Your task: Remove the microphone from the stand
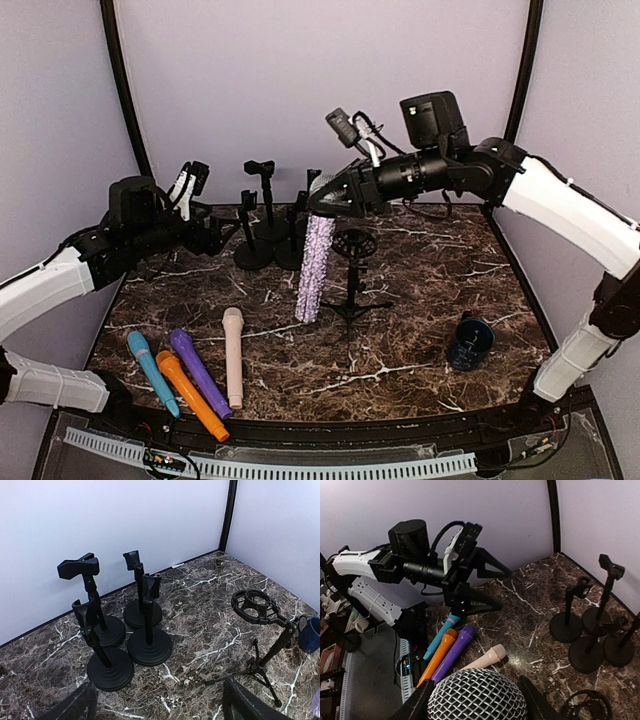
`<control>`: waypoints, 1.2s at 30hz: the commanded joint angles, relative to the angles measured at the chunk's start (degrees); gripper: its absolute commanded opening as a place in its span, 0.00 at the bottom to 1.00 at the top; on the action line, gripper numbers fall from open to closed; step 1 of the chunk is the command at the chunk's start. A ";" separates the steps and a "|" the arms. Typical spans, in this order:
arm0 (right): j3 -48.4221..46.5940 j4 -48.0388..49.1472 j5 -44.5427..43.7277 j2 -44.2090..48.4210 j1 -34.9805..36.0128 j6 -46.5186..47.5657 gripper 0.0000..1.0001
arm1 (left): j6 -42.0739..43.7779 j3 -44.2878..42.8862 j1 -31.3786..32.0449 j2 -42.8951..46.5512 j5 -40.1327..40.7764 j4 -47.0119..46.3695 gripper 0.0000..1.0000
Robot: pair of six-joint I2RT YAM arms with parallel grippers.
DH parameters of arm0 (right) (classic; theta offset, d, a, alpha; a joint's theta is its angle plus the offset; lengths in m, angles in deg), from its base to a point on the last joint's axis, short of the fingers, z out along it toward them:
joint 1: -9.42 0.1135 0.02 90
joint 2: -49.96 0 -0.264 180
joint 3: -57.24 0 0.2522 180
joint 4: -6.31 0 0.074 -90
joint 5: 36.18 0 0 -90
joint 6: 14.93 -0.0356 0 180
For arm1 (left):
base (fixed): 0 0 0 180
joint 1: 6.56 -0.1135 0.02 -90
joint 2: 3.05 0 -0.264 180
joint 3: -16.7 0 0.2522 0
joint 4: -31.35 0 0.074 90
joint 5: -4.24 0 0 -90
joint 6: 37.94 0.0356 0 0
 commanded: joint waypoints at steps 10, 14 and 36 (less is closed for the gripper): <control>-3.85 2.76 12.95 -19.88 9.39 -12.44 0.18 | 2.32 -3.56 -5.76 -3.34 -8.12 3.67 0.87; -6.53 2.74 13.61 -25.80 10.56 -15.64 0.18 | 2.27 -1.23 -5.76 -1.92 -6.83 2.71 0.87; -15.36 5.81 -12.99 -44.59 11.43 -28.41 0.36 | 2.26 1.11 -5.76 0.28 -2.66 1.91 0.86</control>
